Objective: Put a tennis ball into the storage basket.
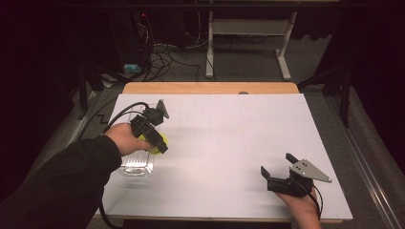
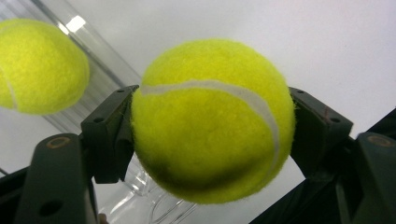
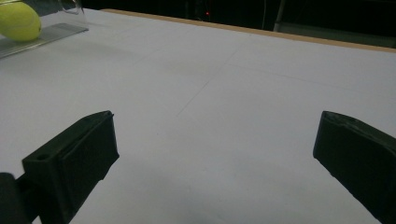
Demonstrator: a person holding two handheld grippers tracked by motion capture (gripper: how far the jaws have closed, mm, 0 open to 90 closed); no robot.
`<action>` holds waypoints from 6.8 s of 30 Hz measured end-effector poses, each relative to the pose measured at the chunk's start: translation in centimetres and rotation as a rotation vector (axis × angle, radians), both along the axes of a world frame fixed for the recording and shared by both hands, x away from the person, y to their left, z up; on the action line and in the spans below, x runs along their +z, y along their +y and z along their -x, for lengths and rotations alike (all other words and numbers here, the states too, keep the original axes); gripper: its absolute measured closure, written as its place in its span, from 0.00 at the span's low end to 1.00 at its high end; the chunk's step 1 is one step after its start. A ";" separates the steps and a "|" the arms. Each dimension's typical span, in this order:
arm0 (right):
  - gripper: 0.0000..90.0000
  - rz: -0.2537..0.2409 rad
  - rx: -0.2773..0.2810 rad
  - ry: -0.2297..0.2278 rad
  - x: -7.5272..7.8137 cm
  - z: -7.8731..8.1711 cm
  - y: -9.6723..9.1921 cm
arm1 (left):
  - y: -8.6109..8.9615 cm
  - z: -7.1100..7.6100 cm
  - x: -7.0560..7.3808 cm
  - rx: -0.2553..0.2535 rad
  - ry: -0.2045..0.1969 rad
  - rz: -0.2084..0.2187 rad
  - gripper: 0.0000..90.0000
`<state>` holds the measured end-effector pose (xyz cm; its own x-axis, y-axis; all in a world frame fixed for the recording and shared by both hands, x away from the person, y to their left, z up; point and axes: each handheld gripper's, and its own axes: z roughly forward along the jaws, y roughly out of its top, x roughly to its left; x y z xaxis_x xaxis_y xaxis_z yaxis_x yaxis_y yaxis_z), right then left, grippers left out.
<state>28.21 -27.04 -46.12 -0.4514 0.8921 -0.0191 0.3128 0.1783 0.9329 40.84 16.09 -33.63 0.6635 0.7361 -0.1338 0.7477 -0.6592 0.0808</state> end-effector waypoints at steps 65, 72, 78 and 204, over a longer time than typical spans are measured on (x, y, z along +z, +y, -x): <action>0.00 0.004 0.009 0.010 0.0 0.0 0.2 | 6.7 -1.2 -2.8 0.137 0.025 -0.084 0.29; 0.00 0.009 0.015 0.009 -0.1 0.0 0.2 | 6.6 -1.2 -3.9 0.130 0.038 -0.093 0.29; 0.00 0.008 0.013 0.011 -0.1 0.0 0.3 | 6.5 -1.3 -4.3 0.131 0.038 -0.088 0.29; 0.00 0.010 0.030 0.005 0.0 0.1 0.6 | -9.3 2.8 -9.6 -0.130 -0.023 0.015 0.01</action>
<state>28.07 -26.40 -46.11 -0.4782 0.8779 -0.0260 0.3116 0.1973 0.9295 37.99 6.81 -43.23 0.7562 0.6417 -0.1281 0.6538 -0.7490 0.1072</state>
